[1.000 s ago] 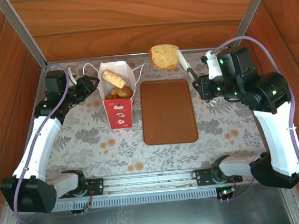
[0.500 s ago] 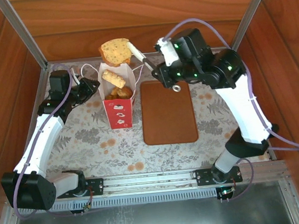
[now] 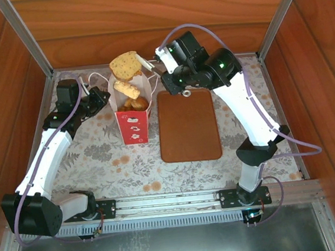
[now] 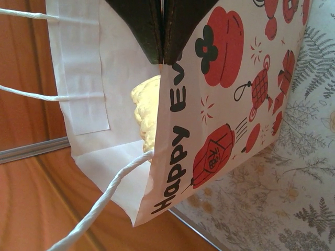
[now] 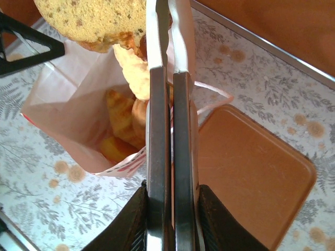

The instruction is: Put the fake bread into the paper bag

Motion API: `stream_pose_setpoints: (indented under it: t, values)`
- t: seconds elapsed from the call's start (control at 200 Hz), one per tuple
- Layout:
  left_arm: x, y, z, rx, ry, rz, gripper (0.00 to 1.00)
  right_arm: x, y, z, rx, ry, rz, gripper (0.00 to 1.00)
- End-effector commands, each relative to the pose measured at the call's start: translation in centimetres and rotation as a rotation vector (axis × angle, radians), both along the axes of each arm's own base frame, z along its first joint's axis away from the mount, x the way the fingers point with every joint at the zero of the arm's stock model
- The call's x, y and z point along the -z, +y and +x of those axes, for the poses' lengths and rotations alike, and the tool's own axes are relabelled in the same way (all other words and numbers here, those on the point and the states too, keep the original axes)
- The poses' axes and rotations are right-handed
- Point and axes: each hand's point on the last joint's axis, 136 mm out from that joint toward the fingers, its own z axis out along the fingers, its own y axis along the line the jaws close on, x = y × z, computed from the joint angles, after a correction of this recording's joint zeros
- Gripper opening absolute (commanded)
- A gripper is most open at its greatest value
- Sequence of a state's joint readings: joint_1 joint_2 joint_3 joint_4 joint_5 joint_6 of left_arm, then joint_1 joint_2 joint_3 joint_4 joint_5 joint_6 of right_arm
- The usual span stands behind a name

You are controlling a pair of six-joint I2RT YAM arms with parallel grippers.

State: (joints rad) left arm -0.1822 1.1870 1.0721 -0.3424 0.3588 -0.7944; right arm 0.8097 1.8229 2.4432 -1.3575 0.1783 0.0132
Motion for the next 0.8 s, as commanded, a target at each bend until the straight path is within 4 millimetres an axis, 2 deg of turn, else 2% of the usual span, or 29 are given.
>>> stream_pose_setpoints:
  t: [0.0, 0.285, 0.415, 0.5, 0.645, 0.795]
  values:
    - [-0.6, 0.2, -0.2, -0.019, -0.027, 0.001, 0.07, 1.2, -0.2, 0.3, -0.029, -0.026, -0.094, 0.06]
    - [-0.8, -0.1, -0.2, -0.016, -0.03, 0.003, 0.07, 4.0, 0.2, -0.5, -0.081, 0.043, -0.176, 0.07]
    - [-0.7, -0.3, -0.2, -0.009, -0.025, 0.003, 0.07, 5.3, 0.4, -0.6, -0.095, 0.079, -0.211, 0.11]
    - [-0.8, -0.5, -0.2, -0.004, -0.027, 0.003, 0.07, 5.8, 0.5, -0.7, -0.098, 0.101, -0.217, 0.18]
    - [-0.9, -0.7, -0.2, 0.0, -0.032, 0.005, 0.07, 5.5, 0.4, -0.5, -0.072, 0.095, -0.209, 0.39]
    - [-1.1, -0.8, -0.2, 0.006, -0.038, 0.006, 0.09, 4.2, 0.1, -0.5, -0.05, 0.064, -0.176, 0.47]
